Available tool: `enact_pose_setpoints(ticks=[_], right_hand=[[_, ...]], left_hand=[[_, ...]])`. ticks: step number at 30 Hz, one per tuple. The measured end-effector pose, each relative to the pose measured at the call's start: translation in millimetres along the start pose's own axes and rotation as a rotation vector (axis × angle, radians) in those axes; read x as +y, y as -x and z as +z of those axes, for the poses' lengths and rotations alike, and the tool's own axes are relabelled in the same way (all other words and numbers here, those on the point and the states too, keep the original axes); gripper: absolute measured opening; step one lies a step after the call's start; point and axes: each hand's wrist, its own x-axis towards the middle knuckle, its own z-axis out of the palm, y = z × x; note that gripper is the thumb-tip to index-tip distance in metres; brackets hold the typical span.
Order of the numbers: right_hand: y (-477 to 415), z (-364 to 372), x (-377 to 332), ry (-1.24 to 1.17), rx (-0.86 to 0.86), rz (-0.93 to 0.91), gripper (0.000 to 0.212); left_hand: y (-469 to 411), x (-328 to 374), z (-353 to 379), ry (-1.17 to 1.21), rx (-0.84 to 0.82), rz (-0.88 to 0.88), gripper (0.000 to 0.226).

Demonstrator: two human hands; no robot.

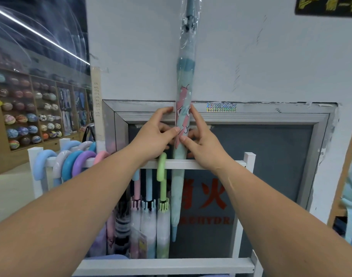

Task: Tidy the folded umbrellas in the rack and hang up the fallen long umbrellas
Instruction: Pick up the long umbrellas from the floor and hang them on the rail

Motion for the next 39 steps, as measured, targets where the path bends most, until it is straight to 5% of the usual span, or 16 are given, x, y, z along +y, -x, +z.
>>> enact_pose_setpoints(ticks=[4, 10, 18, 26, 35, 39], right_hand=[[-1, -1, 1, 0.026, -0.048, 0.032, 0.086], [-1, 1, 1, -0.055, 0.017, 0.067, 0.066], [0, 0, 2, -0.072, 0.06, 0.012, 0.084], [0, -2, -2, -0.024, -0.088, 0.071, 0.097], [0, -3, 0, 0.065, -0.131, 0.039, 0.09], [-2, 1, 4, -0.037, 0.007, 0.057, 0.059]], left_hand=[[0, -3, -1, -0.002, 0.037, 0.038, 0.069], [2, 1, -3, -0.033, -0.071, 0.015, 0.079], [3, -2, -2, -0.068, -0.165, 0.004, 0.089], [-4, -9, -2, 0.061, 0.117, 0.031, 0.058], [-1, -6, -5, -0.007, 0.029, 0.051, 0.065], [1, -5, -5, -0.033, 0.009, 0.025, 0.064]])
